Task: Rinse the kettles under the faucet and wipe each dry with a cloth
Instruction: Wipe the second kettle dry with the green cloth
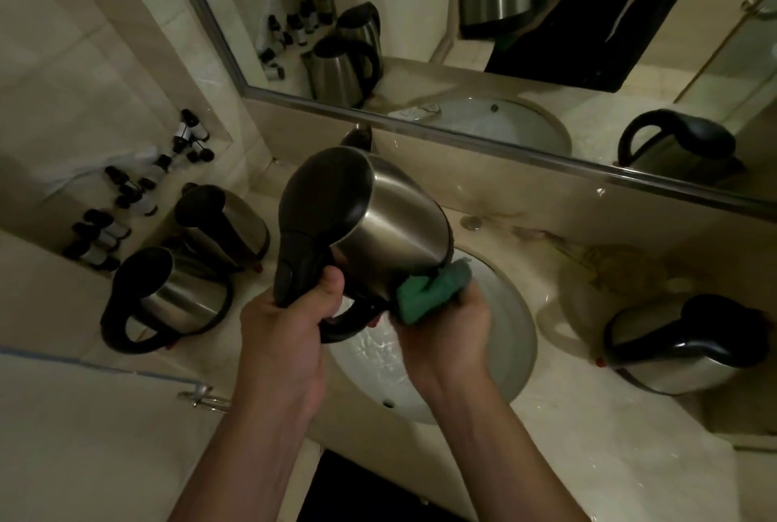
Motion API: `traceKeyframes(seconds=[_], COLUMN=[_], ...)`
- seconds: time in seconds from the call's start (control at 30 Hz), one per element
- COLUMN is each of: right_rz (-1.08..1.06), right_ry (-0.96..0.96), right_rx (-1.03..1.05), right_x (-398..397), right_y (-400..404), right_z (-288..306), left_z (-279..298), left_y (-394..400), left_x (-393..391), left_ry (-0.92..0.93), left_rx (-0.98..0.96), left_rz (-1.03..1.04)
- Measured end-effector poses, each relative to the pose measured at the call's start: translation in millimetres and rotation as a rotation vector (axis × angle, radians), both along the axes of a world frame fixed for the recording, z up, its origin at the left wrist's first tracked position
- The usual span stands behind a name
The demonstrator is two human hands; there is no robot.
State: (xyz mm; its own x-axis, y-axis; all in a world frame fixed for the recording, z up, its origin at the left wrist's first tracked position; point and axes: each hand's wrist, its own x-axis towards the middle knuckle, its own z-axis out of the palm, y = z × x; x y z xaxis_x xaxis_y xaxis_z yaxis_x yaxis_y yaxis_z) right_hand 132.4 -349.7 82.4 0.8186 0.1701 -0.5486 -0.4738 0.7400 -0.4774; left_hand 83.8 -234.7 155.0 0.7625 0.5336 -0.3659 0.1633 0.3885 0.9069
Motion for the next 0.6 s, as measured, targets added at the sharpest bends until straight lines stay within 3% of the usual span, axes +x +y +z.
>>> traceKeyframes(seconds=[0.13,0.3,0.4,0.5,0.6], right_rz=[-0.013,0.34,0.224,0.146,0.131], right_ry=[-0.127,-0.474,-0.762,-0.994,-0.881], right_rx=[-0.503,-1.037,-1.258,-1.378,-1.227], right_x=[45.4,66.3,31.0,14.6,34.7], right_y=[-12.9,-28.2,-6.8,-3.6,-21.8], right_z=[23.3,37.3,40.3,14.8,0.6], left_z=[1.1,-4.5,-8.7,-5.3,-1.2], left_y=[-13.5,-9.8,-8.8,-11.3,-16.0], left_x=[-5.9,-2.9,3.2,6.3,5.1], left_ry=[0.012,0.035,0.1,0.099,0.098], left_rx=[-0.014,-0.02,-0.036,-0.035,0.034], left_rz=[-0.028,-0.04,-0.029,-0.033,-0.032])
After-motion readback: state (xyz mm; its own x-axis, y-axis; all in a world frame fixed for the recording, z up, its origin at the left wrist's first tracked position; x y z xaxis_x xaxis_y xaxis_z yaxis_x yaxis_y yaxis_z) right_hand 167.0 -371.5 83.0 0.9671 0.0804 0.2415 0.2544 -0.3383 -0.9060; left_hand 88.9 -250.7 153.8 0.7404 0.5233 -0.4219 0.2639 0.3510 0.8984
